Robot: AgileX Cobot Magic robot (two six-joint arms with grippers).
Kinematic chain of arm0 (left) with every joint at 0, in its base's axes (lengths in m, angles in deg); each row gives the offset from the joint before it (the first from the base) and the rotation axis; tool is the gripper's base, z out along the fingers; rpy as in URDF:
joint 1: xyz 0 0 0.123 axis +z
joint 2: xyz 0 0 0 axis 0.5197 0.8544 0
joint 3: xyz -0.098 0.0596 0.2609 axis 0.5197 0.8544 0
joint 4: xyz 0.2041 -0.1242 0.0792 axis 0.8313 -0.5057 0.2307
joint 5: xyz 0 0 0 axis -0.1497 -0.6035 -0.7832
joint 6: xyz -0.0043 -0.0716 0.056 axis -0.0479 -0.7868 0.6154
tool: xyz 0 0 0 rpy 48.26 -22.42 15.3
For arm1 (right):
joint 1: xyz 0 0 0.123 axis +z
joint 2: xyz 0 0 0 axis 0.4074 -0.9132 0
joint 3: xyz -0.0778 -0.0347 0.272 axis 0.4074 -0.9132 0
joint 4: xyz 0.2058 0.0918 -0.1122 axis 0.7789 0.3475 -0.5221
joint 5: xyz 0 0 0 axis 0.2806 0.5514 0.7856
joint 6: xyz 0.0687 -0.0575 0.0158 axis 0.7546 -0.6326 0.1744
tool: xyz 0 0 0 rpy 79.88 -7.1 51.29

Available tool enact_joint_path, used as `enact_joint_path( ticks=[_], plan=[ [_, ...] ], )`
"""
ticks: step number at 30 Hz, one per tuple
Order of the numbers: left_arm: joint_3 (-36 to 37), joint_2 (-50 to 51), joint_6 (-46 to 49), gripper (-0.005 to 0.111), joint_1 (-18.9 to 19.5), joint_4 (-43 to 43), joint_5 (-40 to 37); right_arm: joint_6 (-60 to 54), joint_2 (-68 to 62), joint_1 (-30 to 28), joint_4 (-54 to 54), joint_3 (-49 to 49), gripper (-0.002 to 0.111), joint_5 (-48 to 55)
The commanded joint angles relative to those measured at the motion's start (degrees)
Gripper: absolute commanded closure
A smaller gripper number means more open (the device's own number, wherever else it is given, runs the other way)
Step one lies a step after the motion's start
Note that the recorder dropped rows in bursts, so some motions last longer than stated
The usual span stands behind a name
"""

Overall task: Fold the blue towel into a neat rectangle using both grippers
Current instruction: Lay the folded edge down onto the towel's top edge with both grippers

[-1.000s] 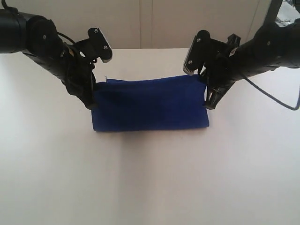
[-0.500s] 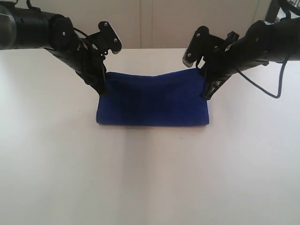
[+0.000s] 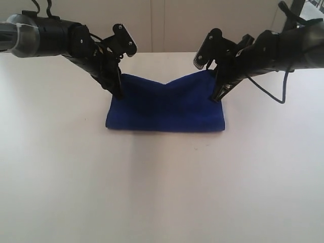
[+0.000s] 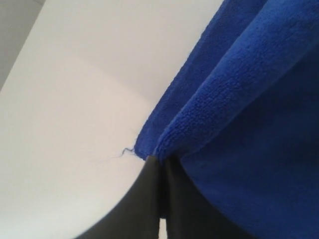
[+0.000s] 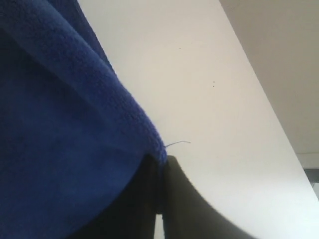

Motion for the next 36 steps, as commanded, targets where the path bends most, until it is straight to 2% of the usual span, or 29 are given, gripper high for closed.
enact_joint_path(
  ticks=[1,17,20,22,24,26,29,31,33,36],
  plan=[
    [-1.04,0.83,-0.51,0.107,1.26,-0.36,1.25,1.59,-2.08,-0.95,0.04,1.89,0.108,-1.6],
    [-1.19,2.84,-0.4,0.107,1.55,-0.49,4.62,1.59,-4.74,-1.22,0.04,2.78,0.108,-5.16],
    [-1.19,2.84,-0.4,0.107,1.55,-0.49,4.39,1.59,-4.74,-1.22,0.04,2.78,0.1,-5.26],
    [-1.19,2.84,-0.4,0.106,1.55,-0.49,4.39,1.59,-4.74,-1.22,0.04,2.78,0.091,-5.26],
    [-1.19,2.98,-0.23,0.101,1.55,-0.49,4.39,1.59,-4.74,-1.22,0.15,2.78,0.083,-5.26],
    [-1.19,3.1,-0.17,0.09,1.55,-0.49,4.28,1.59,-4.74,-1.22,0.15,2.78,0.076,-5.26],
    [-1.19,3.1,-0.17,0.071,1.55,-0.49,4.28,1.59,-4.74,-1.22,0.15,2.78,0.072,-5.26],
    [-1.19,3.1,-0.17,0.062,1.55,-0.49,4.18,1.59,-4.74,-1.22,0.15,2.78,0.072,-5.26],
    [-1.19,3.1,-0.17,0.058,1.55,-0.49,4.18,1.59,-4.74,-1.22,0.15,2.78,0.072,-5.26],
    [-1.19,3.1,-0.17,0.057,1.55,-0.49,3.94,1.59,-4.74,-1.22,0.15,2.78,0.072,-5.14]
  ],
)
